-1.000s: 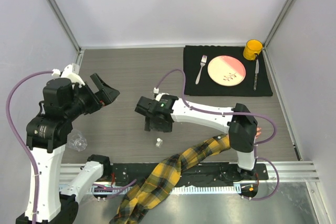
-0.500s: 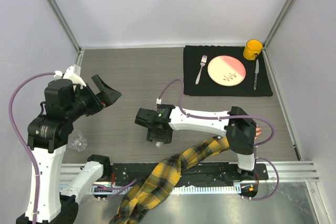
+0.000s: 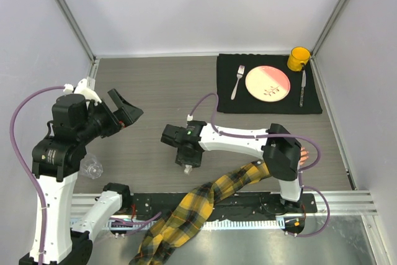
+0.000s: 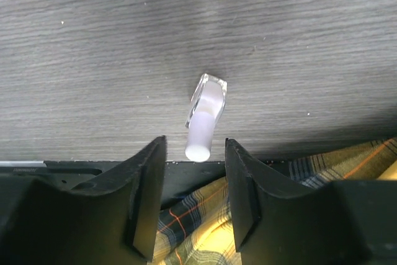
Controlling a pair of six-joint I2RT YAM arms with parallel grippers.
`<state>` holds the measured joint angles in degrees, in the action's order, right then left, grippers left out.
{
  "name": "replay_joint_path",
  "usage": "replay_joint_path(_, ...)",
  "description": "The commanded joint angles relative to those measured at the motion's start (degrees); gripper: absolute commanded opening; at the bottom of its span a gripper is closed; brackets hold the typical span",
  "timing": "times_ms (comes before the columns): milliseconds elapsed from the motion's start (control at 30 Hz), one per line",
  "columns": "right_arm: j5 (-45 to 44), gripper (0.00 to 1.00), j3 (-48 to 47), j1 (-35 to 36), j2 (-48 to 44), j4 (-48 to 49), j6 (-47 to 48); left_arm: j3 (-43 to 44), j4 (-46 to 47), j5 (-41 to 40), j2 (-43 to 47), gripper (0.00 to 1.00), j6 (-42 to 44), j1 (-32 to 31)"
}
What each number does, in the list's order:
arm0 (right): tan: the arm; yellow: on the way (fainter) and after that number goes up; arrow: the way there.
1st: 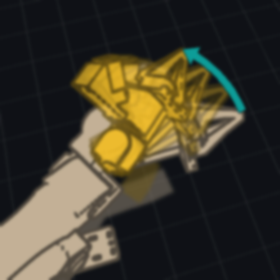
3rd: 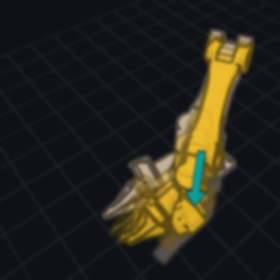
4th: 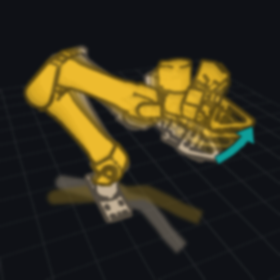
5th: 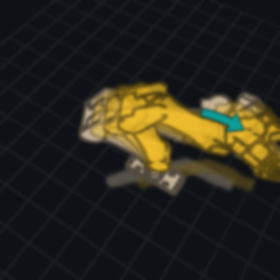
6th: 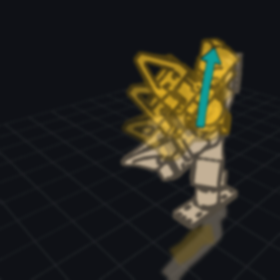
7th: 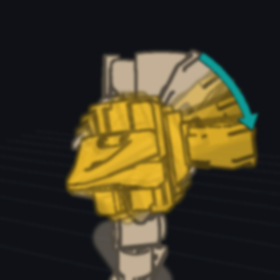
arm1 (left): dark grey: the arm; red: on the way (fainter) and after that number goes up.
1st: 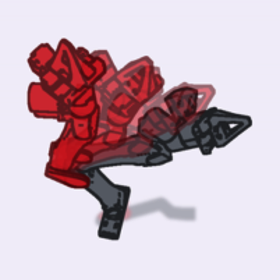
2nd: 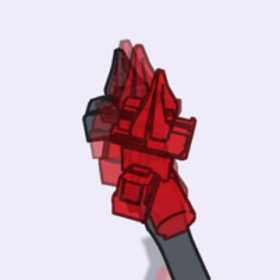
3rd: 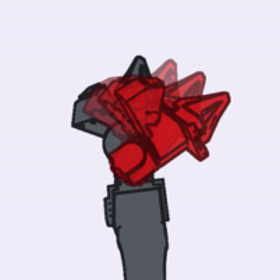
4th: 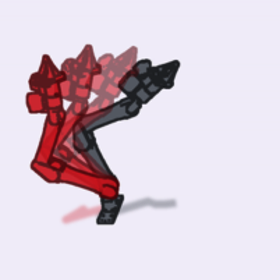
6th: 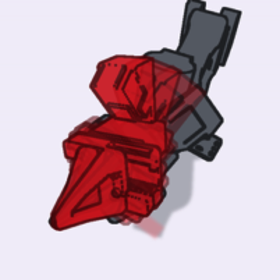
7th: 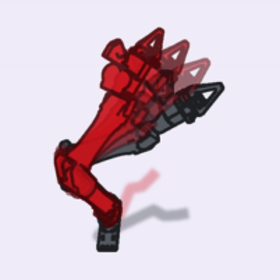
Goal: Paint the nails
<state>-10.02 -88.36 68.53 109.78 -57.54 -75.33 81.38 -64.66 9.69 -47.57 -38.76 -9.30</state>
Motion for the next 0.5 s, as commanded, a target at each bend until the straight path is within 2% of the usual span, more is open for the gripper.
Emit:
replay_joint_path(0, 0.4, 0.45, -0.7, -0.4, 0.6, 0.7, -0.6, 1.8, -0.2, 0.6, 0.1, 0.97, 0.7, 0.2)
replay_joint_path(200, 0.8, 0.44, -1.2, -0.5, 1.5, 0.4, -0.3, 1.7, -0.6, 0.2, 0.6, 0.97, 1.1, 0.2)
replay_joint_path(233, 1.0, 0.41, -1.1, -0.5, 1.6, 0.4, -0.4, 1.7, -0.6, 0.0, 0.6, 0.97, 1.3, 0.2)
replay_joint_path(367, 1.7, 0.4, -1.3, -0.5, 2.3, 0.5, -0.3, 1.8, -1.2, -0.5, 1.2, 0.97, 1.8, 0.2)
replay_joint_path(467, 2.2, 0.29, -1.0, -0.5, 2.8, 0.4, -0.3, 1.8, -1.6, -0.6, 1.3, 0.97, 2.3, 0.2)
